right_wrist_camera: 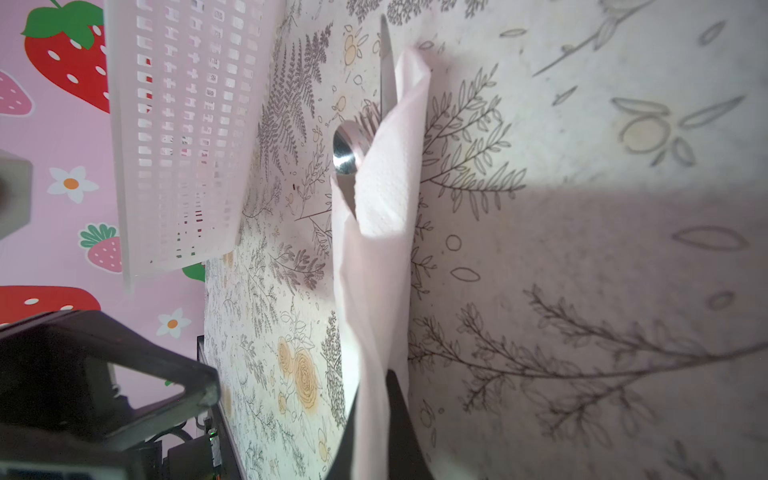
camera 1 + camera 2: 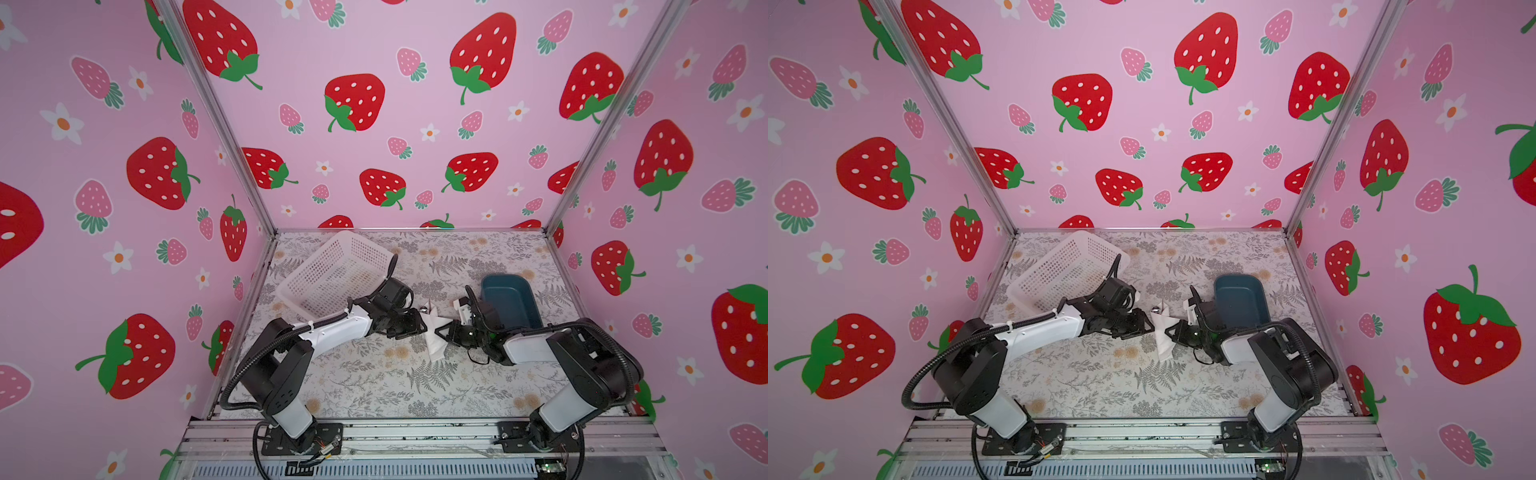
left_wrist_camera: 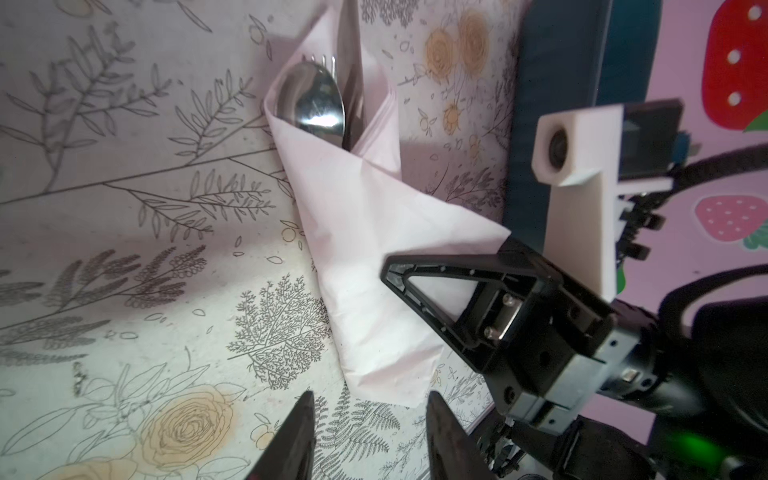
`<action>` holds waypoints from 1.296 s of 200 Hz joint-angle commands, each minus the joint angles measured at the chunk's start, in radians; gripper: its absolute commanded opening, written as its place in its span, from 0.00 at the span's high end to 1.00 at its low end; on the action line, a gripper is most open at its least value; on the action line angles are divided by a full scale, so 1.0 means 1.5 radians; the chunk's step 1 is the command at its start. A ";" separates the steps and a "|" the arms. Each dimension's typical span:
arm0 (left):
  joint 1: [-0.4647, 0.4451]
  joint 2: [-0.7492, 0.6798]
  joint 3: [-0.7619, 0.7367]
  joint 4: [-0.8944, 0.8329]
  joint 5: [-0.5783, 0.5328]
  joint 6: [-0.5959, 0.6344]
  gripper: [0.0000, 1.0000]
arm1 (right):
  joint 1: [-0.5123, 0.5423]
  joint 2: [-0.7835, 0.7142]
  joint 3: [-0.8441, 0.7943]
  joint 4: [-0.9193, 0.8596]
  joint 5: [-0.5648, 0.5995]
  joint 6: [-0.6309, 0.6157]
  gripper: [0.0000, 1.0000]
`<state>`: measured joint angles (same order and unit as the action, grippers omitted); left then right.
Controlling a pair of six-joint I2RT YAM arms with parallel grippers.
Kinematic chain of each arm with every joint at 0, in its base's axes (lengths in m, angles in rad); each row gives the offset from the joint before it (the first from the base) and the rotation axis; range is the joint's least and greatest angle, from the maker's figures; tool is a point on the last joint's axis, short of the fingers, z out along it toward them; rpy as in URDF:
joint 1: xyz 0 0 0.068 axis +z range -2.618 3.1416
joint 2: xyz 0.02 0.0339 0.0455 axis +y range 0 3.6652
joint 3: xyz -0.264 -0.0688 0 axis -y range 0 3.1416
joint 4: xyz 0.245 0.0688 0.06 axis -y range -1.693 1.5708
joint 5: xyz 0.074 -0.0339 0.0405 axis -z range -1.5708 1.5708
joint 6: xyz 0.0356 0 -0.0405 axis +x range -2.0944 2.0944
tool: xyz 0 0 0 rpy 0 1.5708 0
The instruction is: Place the utensils on the paper napkin and roll it up
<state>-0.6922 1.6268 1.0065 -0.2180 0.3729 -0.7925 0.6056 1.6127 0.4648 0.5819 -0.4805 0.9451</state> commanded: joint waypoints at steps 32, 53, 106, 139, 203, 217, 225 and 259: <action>0.007 -0.037 -0.045 0.050 -0.052 0.005 0.46 | -0.003 -0.036 -0.012 -0.008 0.000 -0.012 0.95; 0.009 -0.043 -0.051 0.055 -0.053 0.001 0.44 | -0.003 -0.047 -0.014 -0.012 0.000 -0.012 0.95; 0.042 -0.035 -0.078 0.112 0.027 -0.046 0.40 | -0.004 -0.074 -0.024 -0.011 -0.003 -0.014 0.95; 0.046 -0.031 -0.084 0.140 0.057 -0.055 0.40 | -0.006 -0.092 -0.033 -0.008 -0.008 -0.015 0.95; 0.057 -0.054 -0.085 0.196 0.112 -0.082 0.33 | -0.014 -0.167 -0.037 0.015 -0.045 0.003 0.95; 0.061 -0.053 -0.088 0.230 0.137 -0.100 0.33 | -0.018 -0.188 -0.036 0.029 -0.056 0.015 0.95; 0.063 -0.052 -0.088 0.249 0.151 -0.111 0.33 | -0.021 -0.199 -0.034 0.032 -0.062 0.021 0.95; 0.064 -0.054 -0.087 0.318 0.194 -0.133 0.27 | -0.037 -0.254 -0.033 0.049 -0.081 0.048 0.95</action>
<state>-0.6018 1.5749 0.8783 0.1368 0.5777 -0.9489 0.5678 1.2922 0.4088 0.5816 -0.5579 0.9756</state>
